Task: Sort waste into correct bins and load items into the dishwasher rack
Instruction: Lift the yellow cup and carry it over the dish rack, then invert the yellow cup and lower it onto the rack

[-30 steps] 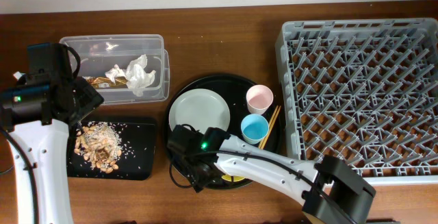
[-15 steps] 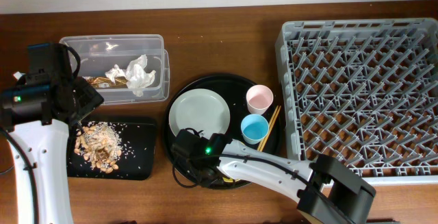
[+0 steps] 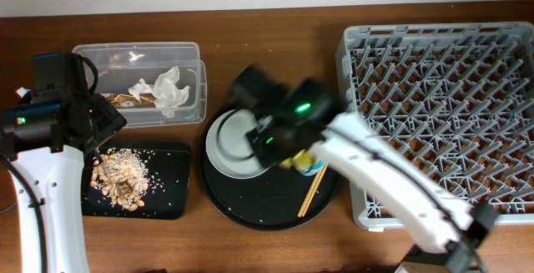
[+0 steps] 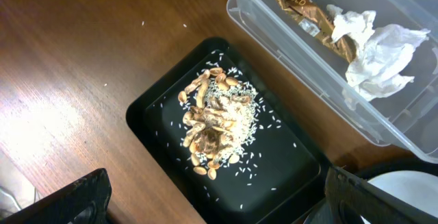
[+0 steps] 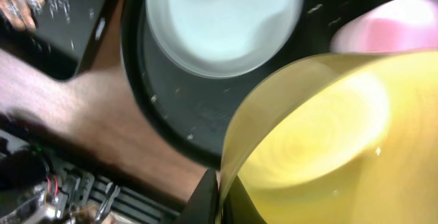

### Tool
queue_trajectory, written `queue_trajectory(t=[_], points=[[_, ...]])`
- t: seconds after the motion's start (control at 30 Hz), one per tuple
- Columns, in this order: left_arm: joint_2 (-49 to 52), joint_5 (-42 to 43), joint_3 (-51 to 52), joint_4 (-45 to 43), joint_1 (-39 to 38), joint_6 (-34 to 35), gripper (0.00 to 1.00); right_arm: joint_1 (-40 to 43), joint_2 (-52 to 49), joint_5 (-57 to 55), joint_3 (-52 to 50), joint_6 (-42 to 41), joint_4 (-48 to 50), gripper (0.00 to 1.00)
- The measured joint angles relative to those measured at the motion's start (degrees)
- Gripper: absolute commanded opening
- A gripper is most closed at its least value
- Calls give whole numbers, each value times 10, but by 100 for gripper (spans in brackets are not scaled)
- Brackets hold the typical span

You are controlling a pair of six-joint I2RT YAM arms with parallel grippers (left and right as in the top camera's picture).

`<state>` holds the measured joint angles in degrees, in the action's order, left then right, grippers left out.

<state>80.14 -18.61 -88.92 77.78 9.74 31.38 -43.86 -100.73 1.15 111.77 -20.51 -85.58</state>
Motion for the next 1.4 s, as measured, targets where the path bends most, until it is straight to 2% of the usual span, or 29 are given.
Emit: queue_trajectory(t=[0.1,0.13,0.2,0.27,0.4,0.5,0.67,0.8,0.97,1.07,1.13,1.33,1.4], points=[[0,0,0,0,0,0,100,177,63,18,18,59,-2,4],[0,0,0,0,0,0,100,291,74,66,20,116,-3,4],[0,0,0,0,0,0,100,389,71,121,20,166,-3,4],[0,0,0,0,0,0,100,512,59,215,20,227,-3,4],[0,0,0,0,0,0,100,673,-38,479,20,362,3,4],[0,0,0,0,0,0,100,697,-114,584,21,405,25,4],[0,0,0,0,0,0,100,697,-236,697,21,449,36,4],[0,0,0,0,0,0,99,699,-250,696,21,455,12,4],[0,0,0,0,0,0,100,705,-250,642,21,460,-34,6],[0,0,0,0,0,0,100,706,-250,611,21,460,-52,13],[0,0,0,0,0,0,99,711,-250,594,21,447,-51,24],[0,0,0,0,0,0,100,761,-250,553,21,428,-51,31],[0,0,0,0,0,0,100,775,-250,550,21,427,-53,45]])
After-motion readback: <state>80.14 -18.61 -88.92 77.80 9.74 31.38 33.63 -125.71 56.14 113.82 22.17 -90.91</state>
